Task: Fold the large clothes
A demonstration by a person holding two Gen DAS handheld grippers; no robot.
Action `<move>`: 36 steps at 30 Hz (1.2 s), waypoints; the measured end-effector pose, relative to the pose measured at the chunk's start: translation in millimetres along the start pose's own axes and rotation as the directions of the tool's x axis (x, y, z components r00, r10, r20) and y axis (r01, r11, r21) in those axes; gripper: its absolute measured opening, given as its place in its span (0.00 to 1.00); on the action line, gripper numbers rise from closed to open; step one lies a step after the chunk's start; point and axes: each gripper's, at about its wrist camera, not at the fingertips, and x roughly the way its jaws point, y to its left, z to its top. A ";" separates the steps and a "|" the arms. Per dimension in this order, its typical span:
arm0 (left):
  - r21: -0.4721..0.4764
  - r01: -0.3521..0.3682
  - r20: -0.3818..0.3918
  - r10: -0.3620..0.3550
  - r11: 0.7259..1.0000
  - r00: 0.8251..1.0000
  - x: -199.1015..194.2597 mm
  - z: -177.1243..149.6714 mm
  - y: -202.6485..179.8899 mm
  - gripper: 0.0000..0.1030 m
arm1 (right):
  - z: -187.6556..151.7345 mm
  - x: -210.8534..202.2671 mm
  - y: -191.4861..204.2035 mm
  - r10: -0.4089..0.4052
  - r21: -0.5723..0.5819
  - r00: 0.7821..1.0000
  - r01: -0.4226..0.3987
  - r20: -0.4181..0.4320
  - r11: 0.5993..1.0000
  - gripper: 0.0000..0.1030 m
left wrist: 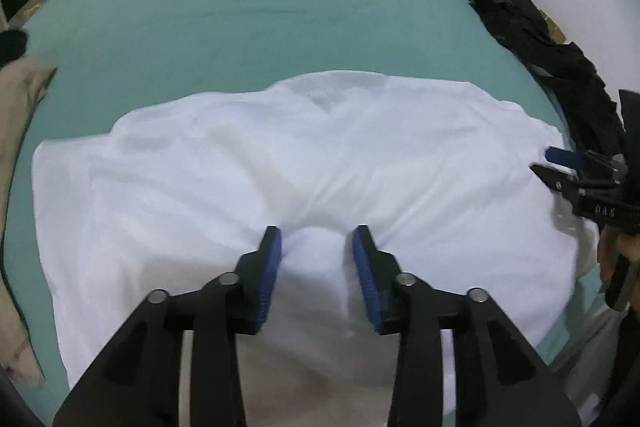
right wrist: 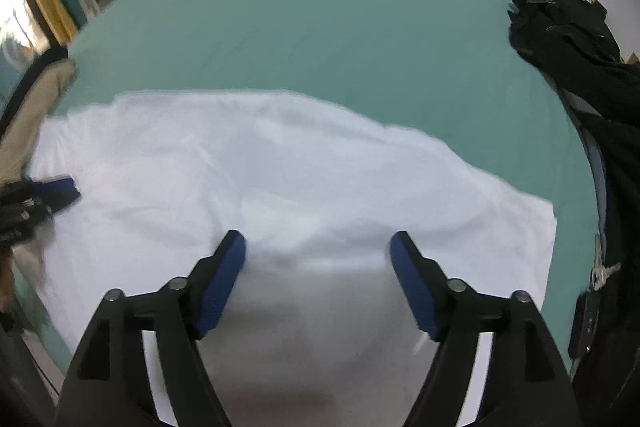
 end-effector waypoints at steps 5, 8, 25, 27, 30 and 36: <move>-0.015 -0.047 0.026 0.048 0.999 0.999 -18.7 -1.0 -6.7 0.46 | -18.1 -9.7 -4.6 -0.029 0.015 1.000 0.028 0.011 0.999 0.79; -0.017 -0.029 0.086 0.031 0.999 0.996 -40.4 -6.5 -14.8 0.46 | -26.8 -29.2 -3.8 -0.041 0.026 0.999 0.040 0.034 0.999 0.79; -0.042 0.039 0.146 -0.032 0.998 0.989 -95.0 -65.8 -37.3 0.48 | -75.3 -97.3 16.5 -0.021 0.053 0.995 0.016 0.100 0.998 0.89; -0.042 0.046 0.148 -0.039 0.998 0.988 -96.9 -74.7 -39.2 0.48 | -84.8 -99.8 17.9 -0.016 0.070 0.995 0.009 0.097 0.998 0.89; -0.044 0.054 0.136 -0.048 0.998 0.990 -95.0 -86.2 -41.1 0.48 | -101.5 -96.7 17.0 0.021 0.123 0.995 -0.032 0.092 0.992 0.89; -0.037 0.058 0.091 -0.054 0.998 0.994 -80.9 -101.4 -47.9 0.48 | -133.5 -79.0 22.0 0.133 0.186 0.988 -0.145 0.074 0.972 0.89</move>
